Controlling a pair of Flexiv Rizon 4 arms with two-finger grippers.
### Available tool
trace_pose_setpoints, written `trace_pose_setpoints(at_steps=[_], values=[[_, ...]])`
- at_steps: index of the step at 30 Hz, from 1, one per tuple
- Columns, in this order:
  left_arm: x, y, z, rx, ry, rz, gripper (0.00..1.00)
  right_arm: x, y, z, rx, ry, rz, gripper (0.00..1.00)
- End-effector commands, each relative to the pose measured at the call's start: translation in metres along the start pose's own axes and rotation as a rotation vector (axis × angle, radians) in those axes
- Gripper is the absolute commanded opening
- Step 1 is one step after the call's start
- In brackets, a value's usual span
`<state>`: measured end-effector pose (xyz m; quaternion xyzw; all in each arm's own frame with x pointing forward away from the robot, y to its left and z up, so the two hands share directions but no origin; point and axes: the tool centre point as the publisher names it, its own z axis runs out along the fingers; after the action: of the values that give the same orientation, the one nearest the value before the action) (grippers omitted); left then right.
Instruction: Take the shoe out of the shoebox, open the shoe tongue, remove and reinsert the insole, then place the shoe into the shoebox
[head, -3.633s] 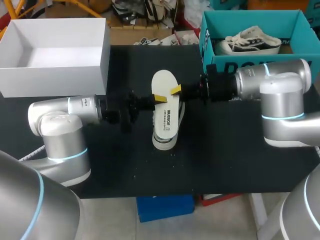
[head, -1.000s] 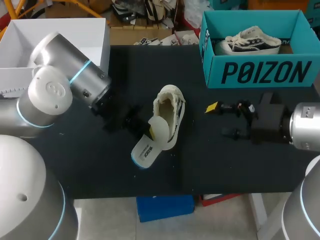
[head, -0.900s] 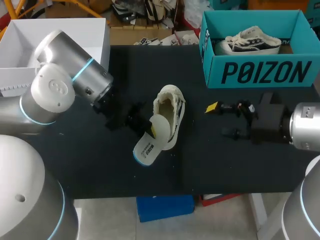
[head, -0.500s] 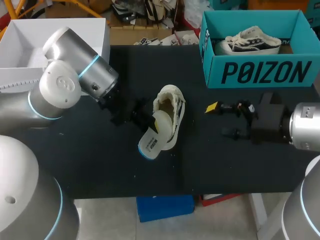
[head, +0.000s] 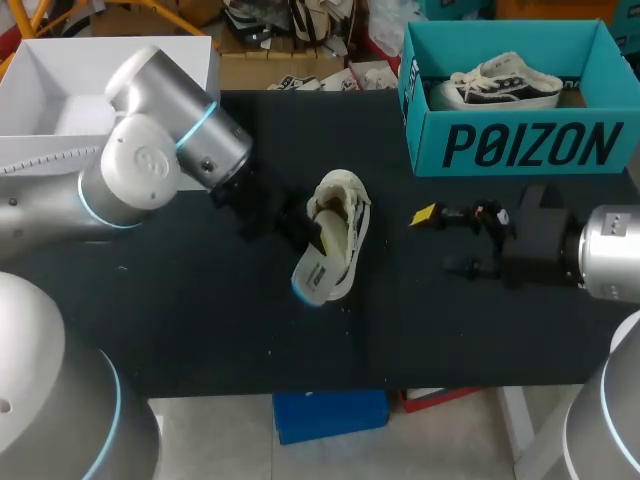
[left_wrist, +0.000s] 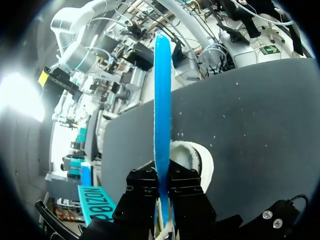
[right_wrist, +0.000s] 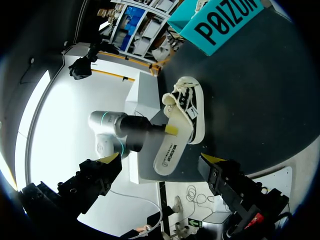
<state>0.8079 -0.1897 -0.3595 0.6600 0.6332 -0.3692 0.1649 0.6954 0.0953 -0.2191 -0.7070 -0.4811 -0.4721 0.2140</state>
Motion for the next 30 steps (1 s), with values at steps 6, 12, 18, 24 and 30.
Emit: trace_pose_setpoints(at_steps=[6, 12, 18, 24, 30], values=[[-0.003, 0.024, 0.01, -0.018, -0.001, 0.009, 0.0, 0.0, 0.0, 0.0, 0.001, -0.001, 0.001, 1.0], [-0.005, 0.038, 0.012, -0.035, -0.007, 0.027, 0.0, 0.0, 0.0, 0.0, 0.001, -0.001, 0.001, 1.0], [-0.005, 0.046, 0.013, -0.056, 0.009, 0.026, 0.0, 0.0, 0.0, 0.0, 0.001, -0.001, 0.001, 1.0], [-0.005, 0.051, 0.014, -0.074, 0.022, 0.013, 0.24, 0.0, 0.0, 0.0, 0.001, -0.001, 0.001, 1.0], [-0.008, 0.045, 0.007, -0.076, 0.02, 0.017, 0.95, 0.0, 0.0, 0.0, 0.001, -0.001, 0.001, 1.0]])
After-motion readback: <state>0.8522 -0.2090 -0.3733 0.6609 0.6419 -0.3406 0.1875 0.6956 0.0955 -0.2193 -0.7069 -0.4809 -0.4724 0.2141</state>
